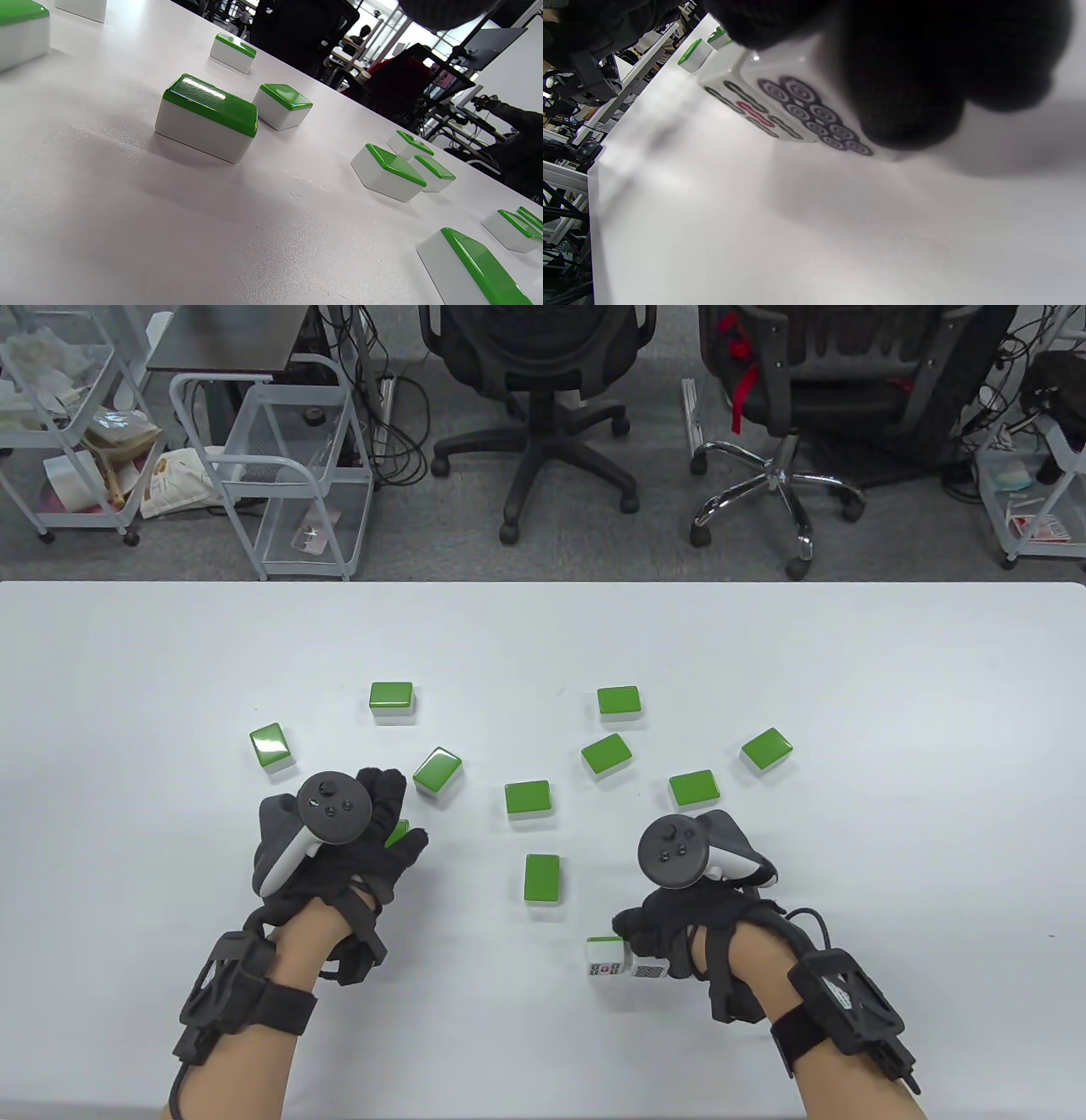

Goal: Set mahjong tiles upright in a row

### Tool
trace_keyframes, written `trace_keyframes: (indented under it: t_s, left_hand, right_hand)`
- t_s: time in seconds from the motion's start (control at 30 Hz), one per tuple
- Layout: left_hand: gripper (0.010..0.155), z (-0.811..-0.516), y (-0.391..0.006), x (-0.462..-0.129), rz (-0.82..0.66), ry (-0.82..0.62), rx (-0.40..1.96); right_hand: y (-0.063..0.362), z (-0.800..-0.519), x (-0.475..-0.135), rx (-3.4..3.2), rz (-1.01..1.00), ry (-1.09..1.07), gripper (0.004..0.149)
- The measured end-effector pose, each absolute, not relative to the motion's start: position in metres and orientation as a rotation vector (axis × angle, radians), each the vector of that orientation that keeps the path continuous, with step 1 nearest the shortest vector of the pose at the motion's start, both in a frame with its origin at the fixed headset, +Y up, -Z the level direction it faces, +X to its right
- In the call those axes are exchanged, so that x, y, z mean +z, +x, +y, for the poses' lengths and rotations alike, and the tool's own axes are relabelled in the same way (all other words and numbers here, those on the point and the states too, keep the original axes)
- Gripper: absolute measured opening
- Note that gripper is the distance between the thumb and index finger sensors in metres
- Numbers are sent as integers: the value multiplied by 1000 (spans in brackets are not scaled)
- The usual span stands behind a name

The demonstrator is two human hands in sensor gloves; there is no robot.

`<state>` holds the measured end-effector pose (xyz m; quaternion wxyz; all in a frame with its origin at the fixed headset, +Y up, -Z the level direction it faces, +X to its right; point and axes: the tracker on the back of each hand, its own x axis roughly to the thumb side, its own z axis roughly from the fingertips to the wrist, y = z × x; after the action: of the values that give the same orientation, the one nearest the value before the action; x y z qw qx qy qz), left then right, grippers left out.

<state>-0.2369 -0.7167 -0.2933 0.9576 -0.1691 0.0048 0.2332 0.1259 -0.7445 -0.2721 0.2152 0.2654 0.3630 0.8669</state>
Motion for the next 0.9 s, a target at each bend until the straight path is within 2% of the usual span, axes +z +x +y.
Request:
trace_keyframes:
  t_s: [0.37, 0.43, 0.5, 0.6, 0.7, 0.77, 0.9]
  left_hand:
    - [80, -717, -237, -293, 10, -346, 471]
    - [80, -717, -237, -294, 9, -344, 474]
    - [80, -717, -237, -294, 10, -342, 477]
    - [80, -717, -238, -294, 12, -342, 477]
    - [80, -716, -237, -293, 8, -339, 477]
    - [80, -715, -236, -293, 3, -336, 476]
    - [80, -716, -236, -293, 2, -338, 471]
  right_hand:
    - [129, -741, -276, 2398, 957, 763, 59]
    - [138, -727, -280, 2356, 925, 741, 59]
    - [157, -699, -287, 2388, 741, 693, 60]
    - [204, -659, -302, 2587, 355, 445, 60]
    - [239, -648, -312, 2676, 51, 90, 61]
    - [251, -652, -318, 2752, 38, -68, 63]
    - [263, -668, -340, 2889, 112, -210, 69]
